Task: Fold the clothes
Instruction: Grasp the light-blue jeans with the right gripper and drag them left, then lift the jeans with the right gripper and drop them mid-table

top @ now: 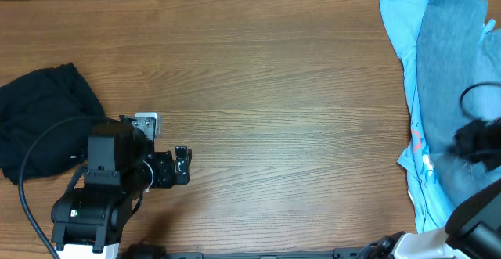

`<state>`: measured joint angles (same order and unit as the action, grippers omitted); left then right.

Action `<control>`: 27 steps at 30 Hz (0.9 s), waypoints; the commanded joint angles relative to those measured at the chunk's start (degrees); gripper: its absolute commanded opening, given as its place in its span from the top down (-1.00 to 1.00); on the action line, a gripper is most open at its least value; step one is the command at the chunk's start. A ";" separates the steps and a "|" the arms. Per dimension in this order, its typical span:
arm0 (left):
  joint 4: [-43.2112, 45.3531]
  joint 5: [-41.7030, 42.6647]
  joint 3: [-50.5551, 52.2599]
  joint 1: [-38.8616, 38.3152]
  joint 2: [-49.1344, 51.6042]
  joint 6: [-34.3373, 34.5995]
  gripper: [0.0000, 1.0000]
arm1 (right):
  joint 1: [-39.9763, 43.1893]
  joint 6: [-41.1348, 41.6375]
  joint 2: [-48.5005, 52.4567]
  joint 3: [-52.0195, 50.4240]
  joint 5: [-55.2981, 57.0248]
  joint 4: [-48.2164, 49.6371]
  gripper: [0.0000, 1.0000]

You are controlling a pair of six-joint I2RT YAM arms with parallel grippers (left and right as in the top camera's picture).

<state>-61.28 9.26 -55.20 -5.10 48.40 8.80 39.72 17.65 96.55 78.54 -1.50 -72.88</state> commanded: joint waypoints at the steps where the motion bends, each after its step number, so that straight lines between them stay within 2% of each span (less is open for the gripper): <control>1: 0.26 0.63 -1.60 0.26 -0.13 -1.07 -1.00 | -2.86 -9.09 -6.78 15.32 -16.72 -2.80 0.85; 3: 0.28 0.66 -1.60 0.26 -0.13 -1.05 -1.00 | -8.22 -13.38 -9.70 23.96 -22.67 -4.37 0.84; 7: 0.31 0.66 -1.60 0.26 -0.13 -1.05 -1.00 | -24.30 -15.17 -12.83 35.21 -22.53 -2.38 0.84; 12: 0.42 0.66 -1.60 0.26 -0.13 -1.07 -1.00 | -45.53 -14.45 -10.01 37.29 -15.06 0.31 0.74; 16: 0.42 0.66 -1.60 0.26 -0.13 -1.07 -1.00 | -50.80 -14.25 -3.63 37.29 -15.06 -0.31 0.67; 17: 0.50 0.63 -1.60 0.26 -0.13 -1.07 -1.00 | -51.80 -14.27 -1.42 37.29 -15.04 -0.28 0.52; 19: 0.70 0.63 -1.60 0.26 -0.13 -1.07 -1.00 | -52.04 -14.21 1.11 37.29 -13.53 -0.52 0.38; 24: 0.76 0.63 -1.60 0.26 -0.13 -1.09 -1.00 | -47.84 -4.22 0.74 37.31 8.17 -6.54 0.26; 26: 1.38 0.66 -1.60 0.26 -0.13 -1.07 -1.00 | -43.65 -3.98 1.11 36.81 6.12 -10.56 0.19; 27: 1.70 0.63 -1.60 0.26 -0.11 -1.07 -1.00 | -42.38 -5.07 1.29 36.06 2.47 -11.58 0.04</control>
<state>-60.27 9.26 -55.24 -5.10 48.40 8.80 -4.99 11.84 98.96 114.85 2.15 -83.40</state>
